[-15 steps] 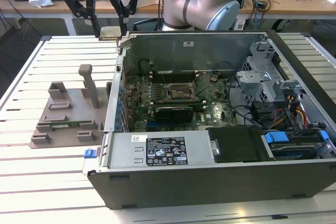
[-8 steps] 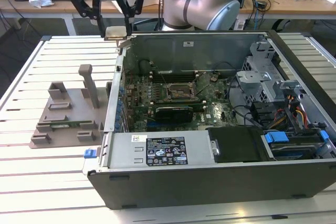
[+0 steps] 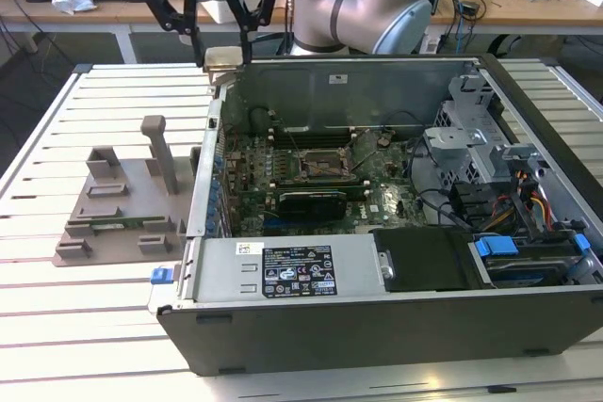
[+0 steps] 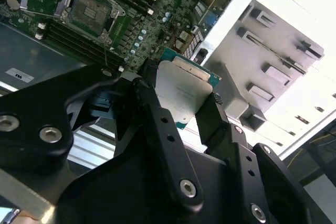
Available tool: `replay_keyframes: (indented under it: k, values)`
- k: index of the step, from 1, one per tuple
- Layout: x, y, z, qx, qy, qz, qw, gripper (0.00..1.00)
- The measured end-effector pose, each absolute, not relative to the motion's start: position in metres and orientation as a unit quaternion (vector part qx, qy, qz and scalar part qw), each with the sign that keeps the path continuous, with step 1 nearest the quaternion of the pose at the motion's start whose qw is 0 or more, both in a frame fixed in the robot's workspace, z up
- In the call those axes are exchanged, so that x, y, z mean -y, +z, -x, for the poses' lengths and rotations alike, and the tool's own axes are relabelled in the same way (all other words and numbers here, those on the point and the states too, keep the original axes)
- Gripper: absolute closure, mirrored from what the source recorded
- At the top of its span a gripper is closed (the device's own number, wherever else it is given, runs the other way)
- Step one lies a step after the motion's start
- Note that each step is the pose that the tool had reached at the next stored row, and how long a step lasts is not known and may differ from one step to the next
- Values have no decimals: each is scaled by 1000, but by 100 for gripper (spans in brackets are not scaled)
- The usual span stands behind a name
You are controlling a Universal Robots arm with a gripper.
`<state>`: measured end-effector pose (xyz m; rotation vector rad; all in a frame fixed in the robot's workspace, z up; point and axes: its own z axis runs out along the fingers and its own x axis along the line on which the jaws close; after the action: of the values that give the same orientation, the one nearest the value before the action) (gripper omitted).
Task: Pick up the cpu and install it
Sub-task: 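Pick up the cpu and move it towards the insertion slot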
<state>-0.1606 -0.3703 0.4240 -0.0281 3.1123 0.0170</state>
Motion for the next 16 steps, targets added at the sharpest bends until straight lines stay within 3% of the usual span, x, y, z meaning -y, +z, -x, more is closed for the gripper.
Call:
replay_keyframes:
  k: [16]
  values:
    - [370,424,135,-1000,5,9,15,46]
